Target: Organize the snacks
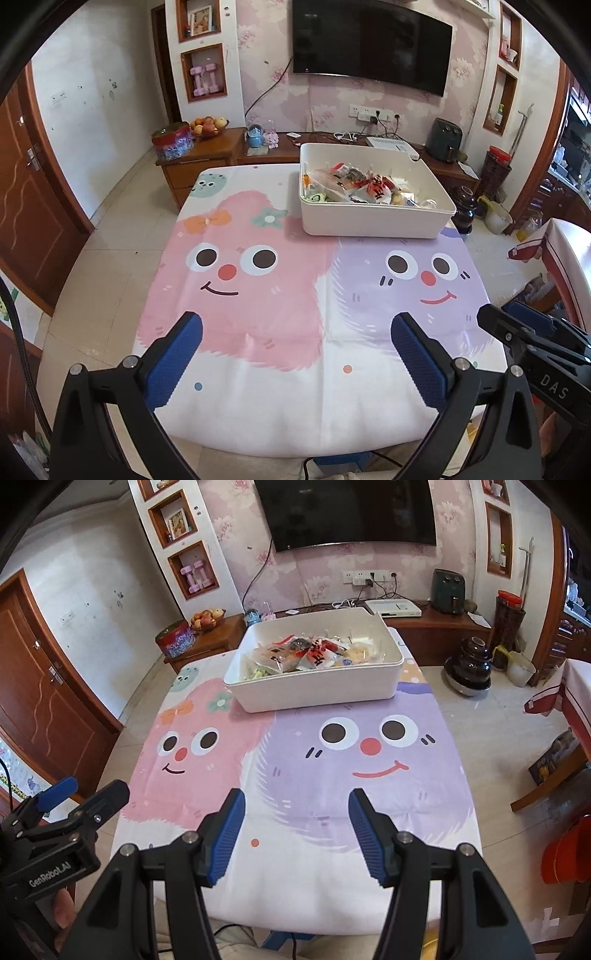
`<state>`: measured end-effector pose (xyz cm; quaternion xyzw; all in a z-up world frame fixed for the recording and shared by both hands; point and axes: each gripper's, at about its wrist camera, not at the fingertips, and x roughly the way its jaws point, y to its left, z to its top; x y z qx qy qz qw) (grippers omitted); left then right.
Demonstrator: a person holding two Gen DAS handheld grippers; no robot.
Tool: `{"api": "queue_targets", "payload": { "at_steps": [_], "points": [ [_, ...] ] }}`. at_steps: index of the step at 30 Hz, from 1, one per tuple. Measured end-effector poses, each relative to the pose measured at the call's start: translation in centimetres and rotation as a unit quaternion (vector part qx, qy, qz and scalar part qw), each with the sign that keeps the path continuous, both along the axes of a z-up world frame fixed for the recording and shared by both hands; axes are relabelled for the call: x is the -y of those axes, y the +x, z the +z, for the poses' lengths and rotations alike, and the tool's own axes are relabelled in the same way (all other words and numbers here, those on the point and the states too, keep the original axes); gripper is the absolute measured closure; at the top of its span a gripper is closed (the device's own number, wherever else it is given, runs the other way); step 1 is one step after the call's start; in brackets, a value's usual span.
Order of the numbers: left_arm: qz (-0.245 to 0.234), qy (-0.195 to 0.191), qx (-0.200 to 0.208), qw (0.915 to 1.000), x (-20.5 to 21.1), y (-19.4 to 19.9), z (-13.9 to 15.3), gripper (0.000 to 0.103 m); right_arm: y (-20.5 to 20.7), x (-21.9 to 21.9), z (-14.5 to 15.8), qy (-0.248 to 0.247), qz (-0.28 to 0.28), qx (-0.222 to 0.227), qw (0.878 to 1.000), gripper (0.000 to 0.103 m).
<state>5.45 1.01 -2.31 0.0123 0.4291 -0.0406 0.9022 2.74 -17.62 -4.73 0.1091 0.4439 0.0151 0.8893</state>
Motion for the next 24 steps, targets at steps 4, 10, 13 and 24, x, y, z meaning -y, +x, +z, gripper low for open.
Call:
{"api": "queue_targets", "payload": {
  "at_steps": [4, 10, 13, 24],
  "points": [
    [0.005, -0.003, 0.004, 1.0, -0.3, -0.3, 0.3, 0.001, -0.5, -0.8, 0.5, -0.015, 0.007, 0.009, 1.0, 0.044],
    [0.003, -0.004, 0.003, 1.0, -0.4, -0.4, 0.2, 0.001, -0.8, -1.1, 0.6, -0.017, 0.009, 0.012, 1.0, 0.044],
    [0.003, -0.003, 0.002, 1.0, -0.3, -0.4, 0.2, 0.001, -0.9, -1.2, 0.6, -0.018, 0.011, 0.011, 1.0, 0.044],
    [0.002, -0.003, -0.001, 1.0, -0.5, -0.5, -0.5, 0.001, -0.8, -1.7, 0.2, -0.017, 0.016, 0.008, 1.0, 0.044]
  ]
}}
